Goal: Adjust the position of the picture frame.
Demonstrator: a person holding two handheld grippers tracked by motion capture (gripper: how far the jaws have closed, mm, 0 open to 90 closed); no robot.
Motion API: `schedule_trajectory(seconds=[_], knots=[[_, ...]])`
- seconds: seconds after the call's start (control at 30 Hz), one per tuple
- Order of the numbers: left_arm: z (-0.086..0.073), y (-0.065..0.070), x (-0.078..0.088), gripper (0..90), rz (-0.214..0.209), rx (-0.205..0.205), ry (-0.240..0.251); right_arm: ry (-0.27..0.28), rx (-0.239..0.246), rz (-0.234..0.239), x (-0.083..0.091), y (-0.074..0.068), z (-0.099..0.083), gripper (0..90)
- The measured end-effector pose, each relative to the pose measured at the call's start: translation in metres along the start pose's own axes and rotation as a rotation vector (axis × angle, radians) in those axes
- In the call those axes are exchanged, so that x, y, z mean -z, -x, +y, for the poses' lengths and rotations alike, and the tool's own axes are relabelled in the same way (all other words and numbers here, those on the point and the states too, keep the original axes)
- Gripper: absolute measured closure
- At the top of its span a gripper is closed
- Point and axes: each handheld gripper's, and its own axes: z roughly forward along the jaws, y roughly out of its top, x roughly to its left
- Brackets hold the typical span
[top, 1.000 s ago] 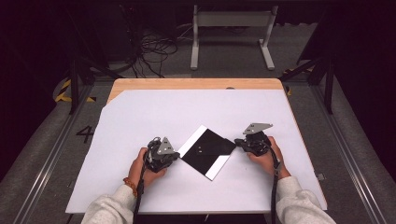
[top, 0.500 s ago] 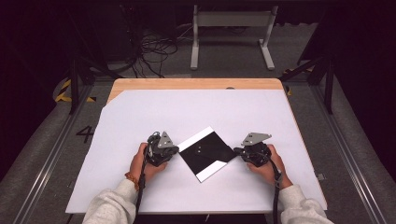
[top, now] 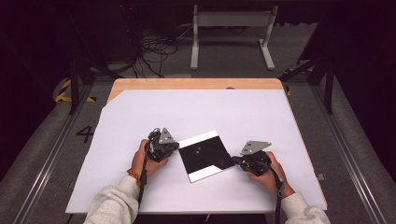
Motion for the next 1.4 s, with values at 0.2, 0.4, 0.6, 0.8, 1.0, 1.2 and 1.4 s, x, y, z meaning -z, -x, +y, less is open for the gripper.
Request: schedule_trajectory(seconds=[0.2, 0.4, 0.6, 0.8, 1.0, 1.2, 1.4], knots=[[0.001, -0.002, -0.003, 88.7, 0.018, 0.018, 0.007, 0.003, 0.015, 0.033, 0.001, -0.007, -0.001, 90.0], [-0.001, 0.000, 0.000, 85.0, 0.017, 0.031, 0.005, 0.009, 0.010, 0.030, 0.002, -0.012, -0.002, 90.0], [-0.006, 0.008, 0.008, 84.1, -0.047, 0.012, -0.012, 0.018, 0.021, 0.052, 0.003, -0.019, -0.004, 90.0], [-0.010, 0.014, 0.013, 83.7, -0.077, 0.002, -0.016, 0.016, 0.024, 0.082, 0.006, -0.022, -0.007, 90.0], [-0.009, 0.011, 0.011, 86.1, -0.100, 0.015, -0.003, 0.019, 0.030, 0.083, 0.008, -0.025, -0.008, 90.0], [-0.006, 0.011, 0.007, 89.0, -0.088, -0.003, 0.001, 0.017, 0.030, 0.087, 0.008, -0.025, -0.008, 90.0], [-0.001, 0.011, 0.001, 89.7, -0.063, -0.014, 0.012, 0.015, 0.034, 0.087, 0.008, -0.025, -0.008, 90.0]])
